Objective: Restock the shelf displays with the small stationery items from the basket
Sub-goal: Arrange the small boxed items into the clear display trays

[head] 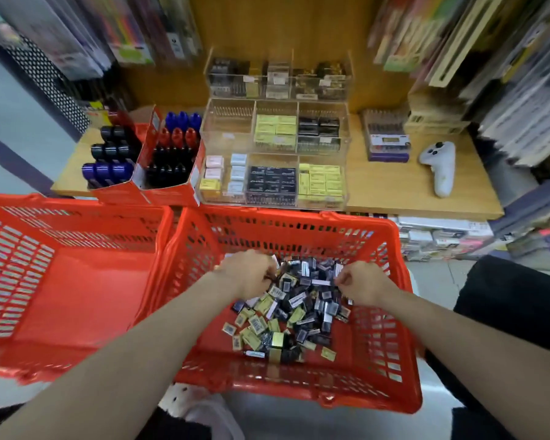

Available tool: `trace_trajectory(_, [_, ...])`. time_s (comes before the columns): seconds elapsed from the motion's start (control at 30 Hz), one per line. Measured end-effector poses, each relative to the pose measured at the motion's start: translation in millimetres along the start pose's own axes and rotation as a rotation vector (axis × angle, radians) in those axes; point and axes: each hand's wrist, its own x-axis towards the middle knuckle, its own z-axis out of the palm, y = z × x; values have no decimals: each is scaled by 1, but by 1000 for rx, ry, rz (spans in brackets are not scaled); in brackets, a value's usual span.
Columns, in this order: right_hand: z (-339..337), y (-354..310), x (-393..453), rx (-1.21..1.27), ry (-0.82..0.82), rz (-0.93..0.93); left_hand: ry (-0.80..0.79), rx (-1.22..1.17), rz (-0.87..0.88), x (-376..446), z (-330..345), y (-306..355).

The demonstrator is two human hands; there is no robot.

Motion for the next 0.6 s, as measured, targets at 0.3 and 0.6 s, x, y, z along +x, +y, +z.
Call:
trace_trajectory(0.3, [77,23,30,153,13,191,-233,-494,-156,49,100,0])
trace_trajectory(0.6, [118,35,65,5,135,90,-183,-865,-243,76,123,17])
